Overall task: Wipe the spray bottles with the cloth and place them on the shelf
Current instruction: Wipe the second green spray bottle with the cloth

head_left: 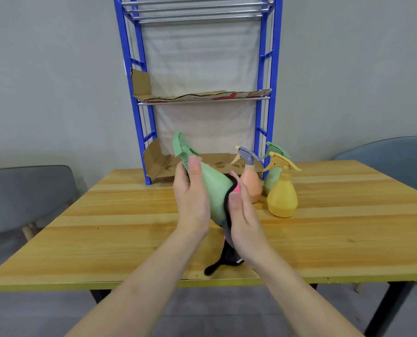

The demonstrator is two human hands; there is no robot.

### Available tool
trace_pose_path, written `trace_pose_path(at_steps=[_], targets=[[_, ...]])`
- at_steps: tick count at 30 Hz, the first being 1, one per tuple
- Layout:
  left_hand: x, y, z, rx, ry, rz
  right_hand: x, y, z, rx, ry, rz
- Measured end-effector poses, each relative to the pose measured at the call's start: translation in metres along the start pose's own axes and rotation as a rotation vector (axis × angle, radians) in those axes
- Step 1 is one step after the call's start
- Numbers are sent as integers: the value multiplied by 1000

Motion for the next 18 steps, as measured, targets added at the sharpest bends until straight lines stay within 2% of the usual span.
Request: trace_pose_path(at_steps=[1,3,6,10,18], targets=[[1,0,-3,-13,11,-5,1,3,-7,115,101,-2],[4,-2,-3,-20,24,-31,3,4,-10,143,175,-32],[5,-7,-3,-2,80,-120,5,3,-4,31,166,-86],[5,-6,-3,98,202,-143,3,0,0,-15,133,-110],[19,4,8,341,255,-25,-2,-22,3,-166,22,-131]])
Point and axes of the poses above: each hand's wrist, its own x-axis towards the middle knuckle, its own y-axis out of the palm, z = x × y, the point moved 8 cm from there along x, towards the middle knuckle, and after that the axes turned 1 degree about z, right-handed, at the moved point
